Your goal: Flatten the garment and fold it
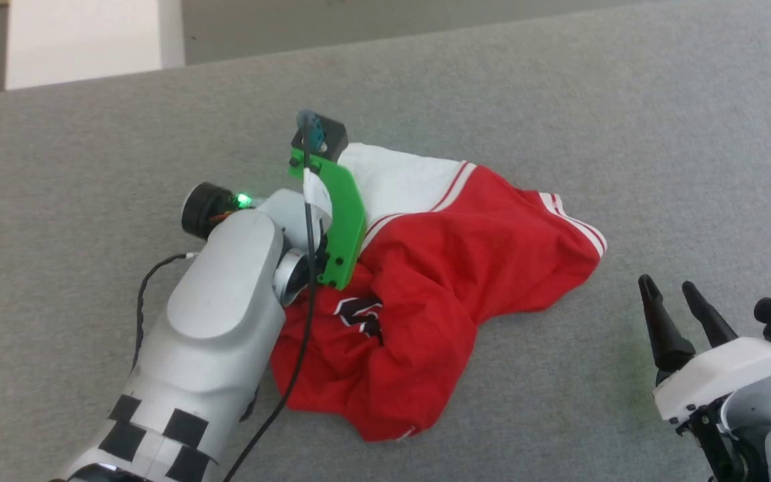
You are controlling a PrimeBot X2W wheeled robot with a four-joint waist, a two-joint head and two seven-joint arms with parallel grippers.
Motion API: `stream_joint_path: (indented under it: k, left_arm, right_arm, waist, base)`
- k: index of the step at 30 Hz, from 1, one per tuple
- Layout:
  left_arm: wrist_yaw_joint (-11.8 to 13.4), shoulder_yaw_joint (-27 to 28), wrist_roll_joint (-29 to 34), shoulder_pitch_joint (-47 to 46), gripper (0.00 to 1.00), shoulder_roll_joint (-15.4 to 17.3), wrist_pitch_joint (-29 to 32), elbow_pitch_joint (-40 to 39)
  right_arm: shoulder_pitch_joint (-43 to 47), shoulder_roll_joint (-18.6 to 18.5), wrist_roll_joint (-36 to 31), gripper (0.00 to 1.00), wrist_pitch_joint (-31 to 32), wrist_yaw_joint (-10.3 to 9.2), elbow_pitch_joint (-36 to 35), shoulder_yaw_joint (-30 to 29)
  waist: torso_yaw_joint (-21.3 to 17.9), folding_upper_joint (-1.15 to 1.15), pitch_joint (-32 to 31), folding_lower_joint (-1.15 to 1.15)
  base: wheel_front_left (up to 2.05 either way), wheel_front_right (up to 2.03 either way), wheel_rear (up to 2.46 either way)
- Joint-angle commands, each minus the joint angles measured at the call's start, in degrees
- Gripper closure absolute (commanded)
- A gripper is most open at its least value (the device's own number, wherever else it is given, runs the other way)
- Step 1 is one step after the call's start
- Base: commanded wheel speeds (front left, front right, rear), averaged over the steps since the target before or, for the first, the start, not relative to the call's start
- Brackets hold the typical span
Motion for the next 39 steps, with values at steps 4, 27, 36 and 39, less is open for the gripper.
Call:
stream_joint_path:
  k: [4,27,36,39]
  left_arm:
    - [-0.15,-2.09,1.09,1.45,0.0,1.11,1.74,3.0]
    - [9.61,25.06,-15.75,14.56,1.0,7.99,-20.69,-14.97]
    - [17.9,37.36,-21.71,36.15,1.0,5.48,-24.27,-19.77]
    - [17.99,38.17,-22.81,39.45,1.0,4.09,-24.67,-20.24]
  right_arm:
    - [-1.15,0.01,0.63,0.0,-0.92,-0.09,0.77,0.49]
    - [-0.14,0.02,-2.48,0.0,1.38,-0.09,0.27,0.08]
    - [0.52,0.02,-3.01,0.0,3.03,-0.09,-0.33,1.97]
    - [0.87,0.02,-3.01,0.0,3.44,-0.09,-0.55,2.29]
  waist:
    - [-1.56,0.0,2.04,0.0]
    - [8.89,0.0,-4.16,0.0]
    - [11.03,0.0,-6.41,0.0]
    - [11.54,0.0,-6.7,0.0]
  base:
    - [0.0,0.0,0.0]
    - [0.0,0.0,0.0]
    - [0.0,0.0,0.0]
    - [0.0,0.0,0.0]
